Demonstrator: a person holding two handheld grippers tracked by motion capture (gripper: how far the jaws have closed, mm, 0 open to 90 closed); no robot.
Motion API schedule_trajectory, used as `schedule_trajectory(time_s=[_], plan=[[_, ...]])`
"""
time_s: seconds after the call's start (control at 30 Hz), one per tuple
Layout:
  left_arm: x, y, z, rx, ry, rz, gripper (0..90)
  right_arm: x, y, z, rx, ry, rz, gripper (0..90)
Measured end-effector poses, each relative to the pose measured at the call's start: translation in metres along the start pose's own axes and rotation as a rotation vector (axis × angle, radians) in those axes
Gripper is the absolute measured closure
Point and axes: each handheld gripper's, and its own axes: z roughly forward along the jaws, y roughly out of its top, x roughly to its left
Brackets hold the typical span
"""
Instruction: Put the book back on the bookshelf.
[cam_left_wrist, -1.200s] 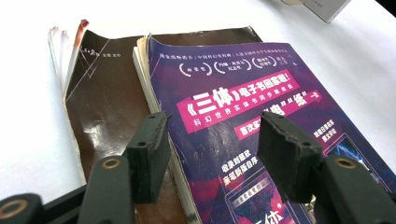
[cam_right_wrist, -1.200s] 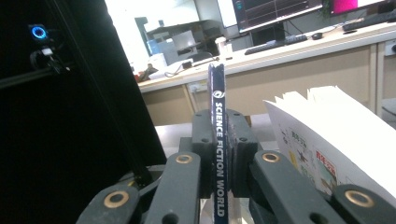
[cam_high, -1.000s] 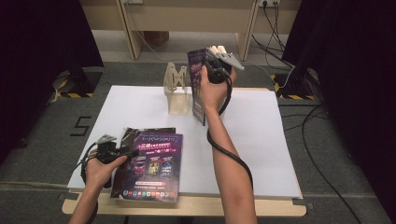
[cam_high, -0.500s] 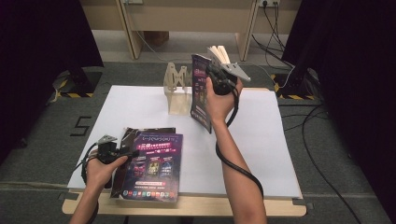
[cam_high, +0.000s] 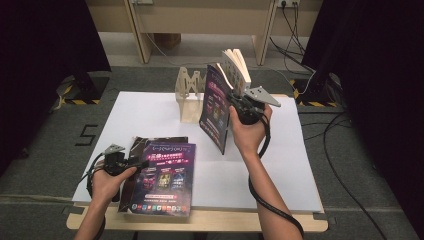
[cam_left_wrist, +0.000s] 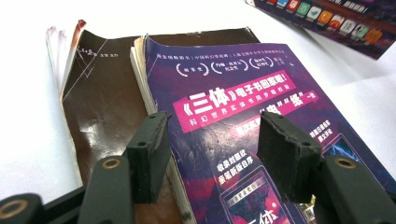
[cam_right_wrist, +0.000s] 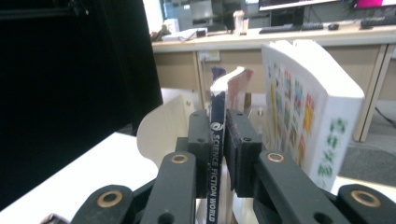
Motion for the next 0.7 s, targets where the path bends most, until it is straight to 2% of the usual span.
schedule_trajectory(time_s=[0.17, 0.3, 0.7], plan=[[-0.001, 0.000, 0.000, -0.004, -0.006, 0.001, 43.0, -0.002, -0.007, -0.009, 0.014, -0.003, -0.016, 83.1], [0.000, 0.001, -0.001, -0.007, -0.006, 0.000, 43.0, -0.004, -0.010, -0.010, 0.031, -0.009, -0.012, 83.0], [0.002, 0.001, -0.003, -0.009, -0.004, -0.003, 42.9, -0.004, -0.011, -0.003, 0.057, 0.035, 0.041, 78.5]])
